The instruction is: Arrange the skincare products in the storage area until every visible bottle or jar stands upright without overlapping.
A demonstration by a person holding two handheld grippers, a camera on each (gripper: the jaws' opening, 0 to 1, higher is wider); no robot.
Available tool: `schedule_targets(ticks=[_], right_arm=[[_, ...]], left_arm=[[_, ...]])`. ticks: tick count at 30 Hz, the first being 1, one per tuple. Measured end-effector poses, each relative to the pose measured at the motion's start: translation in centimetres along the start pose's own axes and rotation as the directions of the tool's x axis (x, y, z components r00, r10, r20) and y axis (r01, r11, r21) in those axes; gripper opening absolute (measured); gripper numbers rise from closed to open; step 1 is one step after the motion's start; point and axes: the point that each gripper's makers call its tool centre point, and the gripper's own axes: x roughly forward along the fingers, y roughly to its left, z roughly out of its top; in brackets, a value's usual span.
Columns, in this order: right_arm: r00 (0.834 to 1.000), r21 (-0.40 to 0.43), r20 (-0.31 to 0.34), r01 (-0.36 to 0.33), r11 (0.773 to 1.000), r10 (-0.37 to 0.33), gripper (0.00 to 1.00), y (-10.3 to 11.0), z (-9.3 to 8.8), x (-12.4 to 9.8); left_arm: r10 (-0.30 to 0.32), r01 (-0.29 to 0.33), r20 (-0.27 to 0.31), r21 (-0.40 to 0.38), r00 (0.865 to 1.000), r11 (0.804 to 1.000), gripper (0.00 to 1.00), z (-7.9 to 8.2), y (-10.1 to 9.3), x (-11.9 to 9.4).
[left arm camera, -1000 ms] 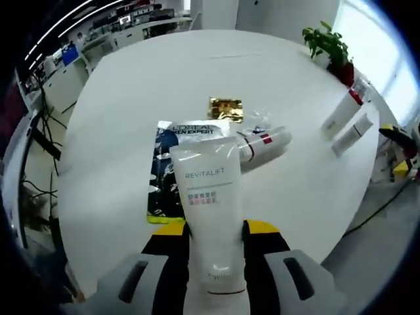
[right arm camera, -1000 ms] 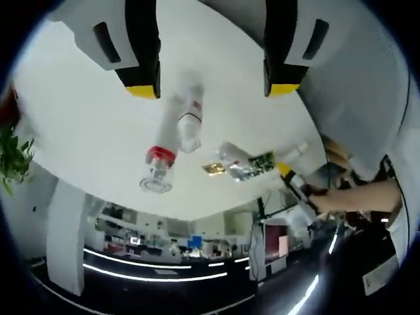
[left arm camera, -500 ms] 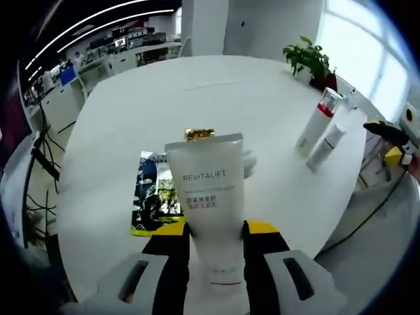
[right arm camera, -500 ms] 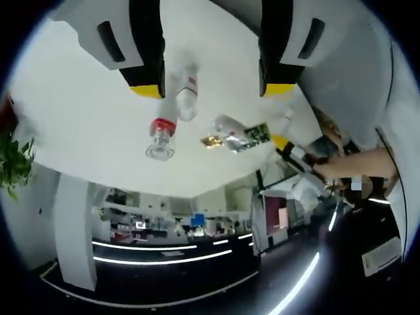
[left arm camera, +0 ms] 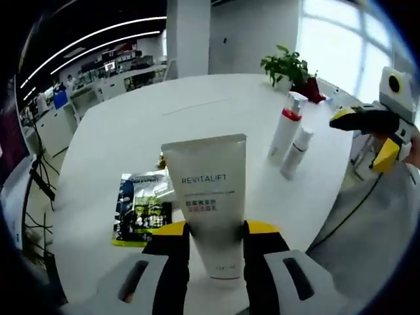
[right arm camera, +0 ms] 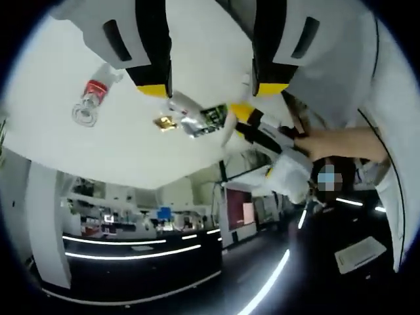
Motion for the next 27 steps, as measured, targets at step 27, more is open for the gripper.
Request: schedule_targets(ticks=[27], right_arm=[[0.998, 0.262, -0.031, 0.063, 0.963, -0.057, 0.13, 0.0, -1.5, 5.8]], left_arm=[[-0.061, 0.051, 0.057, 0.164, 0.997, 0.985, 0.29, 1.6, -6.5, 0.9]])
